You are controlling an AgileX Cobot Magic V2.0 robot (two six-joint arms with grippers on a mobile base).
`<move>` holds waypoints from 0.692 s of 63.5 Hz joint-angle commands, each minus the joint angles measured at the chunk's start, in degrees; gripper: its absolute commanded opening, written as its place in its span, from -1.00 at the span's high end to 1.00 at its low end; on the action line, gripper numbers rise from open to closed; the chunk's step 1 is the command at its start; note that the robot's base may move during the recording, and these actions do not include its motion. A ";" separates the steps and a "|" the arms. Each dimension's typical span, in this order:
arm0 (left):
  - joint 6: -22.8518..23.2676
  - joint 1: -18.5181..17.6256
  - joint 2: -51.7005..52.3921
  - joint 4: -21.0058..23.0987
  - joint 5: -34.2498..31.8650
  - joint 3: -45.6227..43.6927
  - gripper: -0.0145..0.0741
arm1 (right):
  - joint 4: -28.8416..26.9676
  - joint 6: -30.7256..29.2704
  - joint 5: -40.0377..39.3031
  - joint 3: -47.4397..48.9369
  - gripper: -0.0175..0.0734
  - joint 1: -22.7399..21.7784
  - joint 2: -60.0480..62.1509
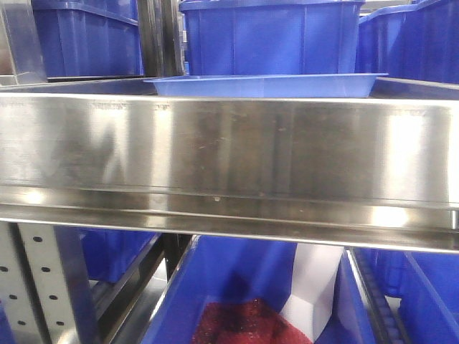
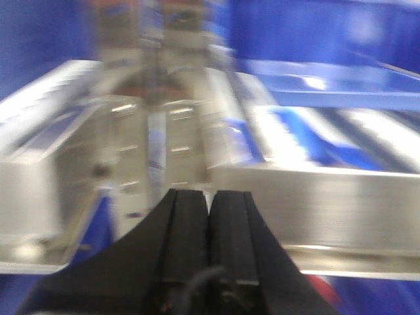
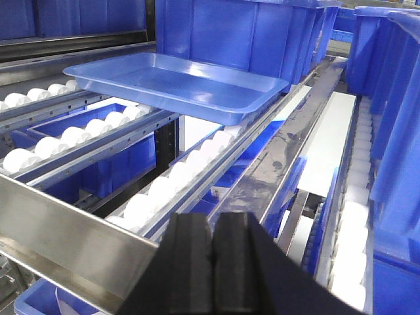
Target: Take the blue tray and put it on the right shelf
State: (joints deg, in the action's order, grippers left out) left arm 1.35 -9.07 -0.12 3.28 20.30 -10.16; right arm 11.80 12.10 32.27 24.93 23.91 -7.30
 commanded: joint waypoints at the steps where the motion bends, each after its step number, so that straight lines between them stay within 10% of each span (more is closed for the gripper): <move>1: -0.46 3.99 1.72 2.08 -12.13 5.17 0.78 | 1.33 -0.74 -5.23 1.39 0.49 0.01 -0.58; 8: -0.46 6.54 1.43 3.58 -26.46 14.09 0.78 | 1.33 -0.74 -5.21 1.39 0.49 0.01 -0.58; 44: -0.46 6.69 1.46 3.58 -23.45 13.51 0.78 | 1.33 -0.74 -5.27 1.39 0.49 0.01 -0.58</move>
State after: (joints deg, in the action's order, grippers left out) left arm 1.17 -2.51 0.62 6.31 1.84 1.58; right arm 11.83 12.10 32.25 24.81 23.91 -7.21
